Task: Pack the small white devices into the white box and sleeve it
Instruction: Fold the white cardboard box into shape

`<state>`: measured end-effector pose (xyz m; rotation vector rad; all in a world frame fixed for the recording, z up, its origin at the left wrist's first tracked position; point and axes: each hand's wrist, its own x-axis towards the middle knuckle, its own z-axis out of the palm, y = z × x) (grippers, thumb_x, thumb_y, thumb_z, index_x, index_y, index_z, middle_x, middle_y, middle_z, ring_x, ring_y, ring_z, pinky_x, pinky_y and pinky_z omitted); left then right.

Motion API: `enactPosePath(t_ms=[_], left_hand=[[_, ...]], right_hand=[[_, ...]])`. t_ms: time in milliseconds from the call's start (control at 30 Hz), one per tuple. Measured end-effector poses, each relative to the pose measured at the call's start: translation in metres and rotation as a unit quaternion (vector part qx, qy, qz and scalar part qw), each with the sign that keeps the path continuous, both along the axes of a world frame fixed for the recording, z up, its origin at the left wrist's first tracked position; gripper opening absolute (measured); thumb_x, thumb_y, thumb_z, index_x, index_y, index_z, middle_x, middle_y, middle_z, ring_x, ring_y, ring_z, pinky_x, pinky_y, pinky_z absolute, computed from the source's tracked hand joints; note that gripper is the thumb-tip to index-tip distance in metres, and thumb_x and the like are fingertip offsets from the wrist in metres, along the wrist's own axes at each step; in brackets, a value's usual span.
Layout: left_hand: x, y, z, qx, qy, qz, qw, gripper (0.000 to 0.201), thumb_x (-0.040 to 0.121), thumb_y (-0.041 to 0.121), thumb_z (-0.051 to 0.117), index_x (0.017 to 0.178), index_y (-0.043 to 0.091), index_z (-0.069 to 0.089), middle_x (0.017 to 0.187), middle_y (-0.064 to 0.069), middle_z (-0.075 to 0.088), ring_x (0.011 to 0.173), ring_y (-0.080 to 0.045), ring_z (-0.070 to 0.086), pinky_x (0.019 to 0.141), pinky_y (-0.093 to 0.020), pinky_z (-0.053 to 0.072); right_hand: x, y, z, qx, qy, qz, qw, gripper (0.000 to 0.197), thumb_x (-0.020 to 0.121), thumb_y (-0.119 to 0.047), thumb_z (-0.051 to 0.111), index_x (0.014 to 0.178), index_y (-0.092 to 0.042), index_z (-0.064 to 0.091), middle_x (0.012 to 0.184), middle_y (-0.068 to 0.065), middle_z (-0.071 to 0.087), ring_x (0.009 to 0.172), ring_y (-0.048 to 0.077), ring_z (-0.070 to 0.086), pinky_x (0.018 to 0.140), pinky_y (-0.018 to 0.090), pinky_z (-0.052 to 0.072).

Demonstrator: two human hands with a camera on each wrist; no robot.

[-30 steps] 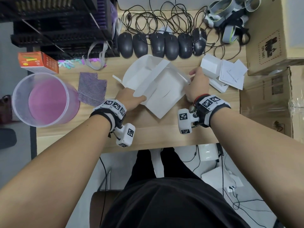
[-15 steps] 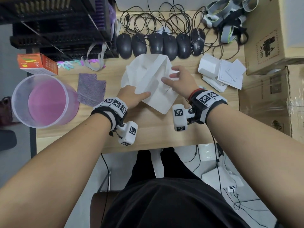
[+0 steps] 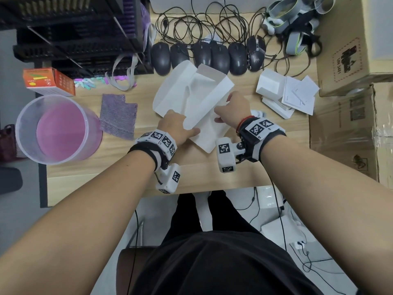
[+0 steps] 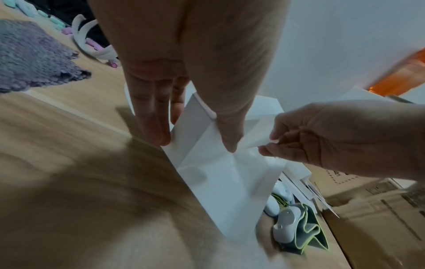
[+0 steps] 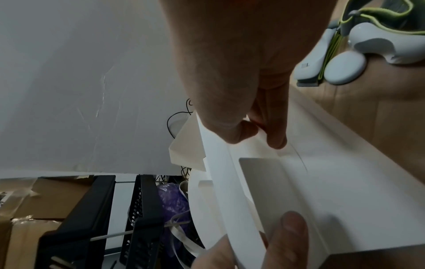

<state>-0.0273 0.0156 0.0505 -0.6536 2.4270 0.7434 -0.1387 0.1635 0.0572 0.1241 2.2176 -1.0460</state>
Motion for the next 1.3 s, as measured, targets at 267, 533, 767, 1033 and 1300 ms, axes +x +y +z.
enactPosePath(t_ms=[267, 533, 767, 1033, 1300], left_hand=[[0.001, 0.004, 0.0, 0.005, -0.004, -0.01, 1.0, 0.045, 0.083, 0.049, 0.074, 0.099, 0.008, 0.064, 0.116, -0.008, 0.041, 0.089, -0.027, 0.052, 0.083, -0.033, 0.045], [0.004, -0.01, -0.003, 0.09, -0.04, -0.068, 0.993, 0.035, 0.087, 0.037, 0.073, 0.113, 0.015, 0.063, 0.115, -0.008, 0.039, 0.106, -0.028, 0.048, 0.089, -0.03, 0.037], [0.004, -0.003, -0.004, -0.055, -0.039, -0.103, 0.992, 0.063, 0.09, 0.034, 0.065, 0.145, 0.017, 0.042, 0.15, -0.016, 0.021, 0.139, -0.037, 0.02, 0.107, -0.049, 0.038], [-0.014, 0.01, 0.0, -0.033, 0.11, -0.085, 0.99, 0.045, 0.09, 0.037, 0.071, 0.125, 0.01, 0.061, 0.131, -0.008, 0.05, 0.124, -0.028, 0.045, 0.102, -0.039, 0.037], [-0.01, 0.003, -0.028, 0.044, 0.075, 0.095, 0.992, 0.034, 0.085, 0.04, 0.076, 0.098, 0.014, 0.059, 0.092, 0.001, 0.057, 0.089, -0.023, 0.054, 0.072, -0.03, 0.037]], right_hand=[[0.001, 0.007, -0.004, -0.082, -0.067, -0.012, 0.994, 0.024, 0.09, -0.006, 0.055, 0.112, -0.013, 0.061, 0.097, 0.009, 0.067, 0.075, 0.021, 0.064, 0.077, 0.036, 0.06], [-0.015, 0.036, -0.018, 0.041, 0.141, 0.142, 0.979, 0.072, 0.075, -0.033, 0.082, 0.135, -0.031, 0.041, 0.133, 0.013, 0.033, 0.119, 0.023, 0.04, 0.107, 0.031, 0.035], [-0.021, 0.034, -0.011, -0.014, 0.107, 0.168, 0.98, 0.043, 0.077, -0.025, 0.082, 0.108, -0.02, 0.053, 0.109, 0.007, 0.061, 0.086, 0.019, 0.058, 0.071, 0.036, 0.054], [-0.011, 0.037, -0.019, -0.023, 0.052, 0.156, 0.986, 0.04, 0.078, -0.027, 0.081, 0.108, -0.027, 0.053, 0.11, 0.004, 0.063, 0.073, 0.018, 0.058, 0.049, 0.016, 0.045], [-0.006, 0.052, -0.029, 0.064, -0.086, 0.093, 0.99, 0.082, 0.077, -0.058, 0.074, 0.137, -0.022, 0.031, 0.127, 0.001, 0.052, 0.106, 0.026, 0.058, 0.095, 0.045, 0.051]])
